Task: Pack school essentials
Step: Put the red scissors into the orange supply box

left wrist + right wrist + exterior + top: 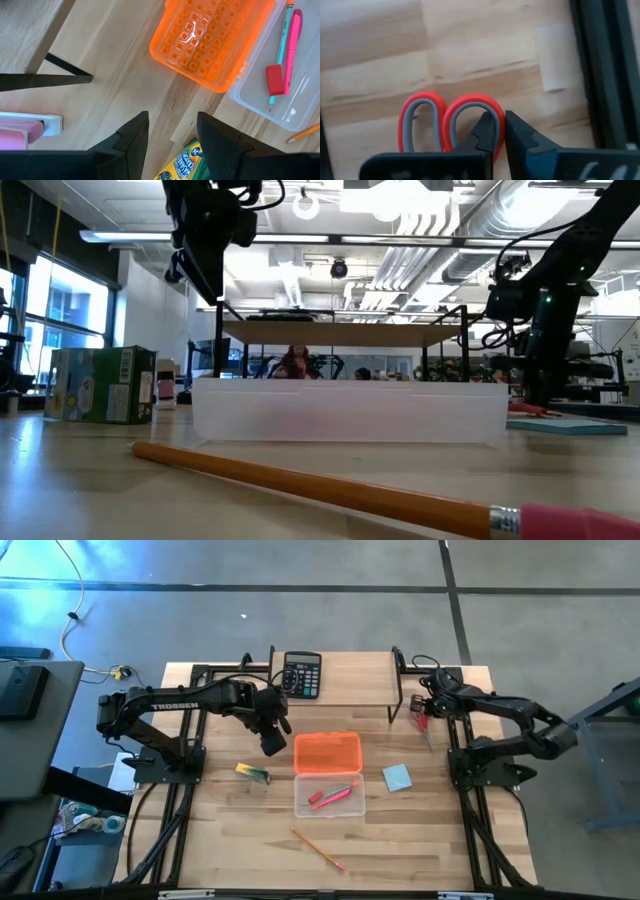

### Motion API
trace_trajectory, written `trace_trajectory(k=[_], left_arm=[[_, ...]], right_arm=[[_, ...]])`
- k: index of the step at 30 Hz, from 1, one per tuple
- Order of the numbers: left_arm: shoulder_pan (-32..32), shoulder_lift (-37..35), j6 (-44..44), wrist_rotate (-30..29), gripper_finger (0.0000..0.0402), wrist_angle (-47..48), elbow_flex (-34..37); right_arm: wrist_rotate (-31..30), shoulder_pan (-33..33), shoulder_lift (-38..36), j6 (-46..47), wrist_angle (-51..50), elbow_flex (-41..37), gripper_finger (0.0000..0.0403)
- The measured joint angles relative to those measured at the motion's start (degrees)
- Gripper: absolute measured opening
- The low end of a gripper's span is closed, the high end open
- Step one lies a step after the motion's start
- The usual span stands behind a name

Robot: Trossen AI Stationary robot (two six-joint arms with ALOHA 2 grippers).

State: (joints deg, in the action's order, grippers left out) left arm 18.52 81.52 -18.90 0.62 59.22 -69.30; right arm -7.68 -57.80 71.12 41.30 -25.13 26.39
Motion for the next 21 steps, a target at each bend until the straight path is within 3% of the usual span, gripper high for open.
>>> trace_trajectory(k=[17, 21], left_arm=[[0.0, 0.0, 0.5, 0.2, 0.0156, 0.0, 0.0], [0.0, 0.0, 0.6, 0.2, 0.0156, 0.0, 0.0]], right_arm=[[0.3, 4.1, -25.4, 1.9, -9.9, 0.2, 0.0005], [0.3, 5.1, -30.4, 1.8, -12.9, 4.0, 0.0005]])
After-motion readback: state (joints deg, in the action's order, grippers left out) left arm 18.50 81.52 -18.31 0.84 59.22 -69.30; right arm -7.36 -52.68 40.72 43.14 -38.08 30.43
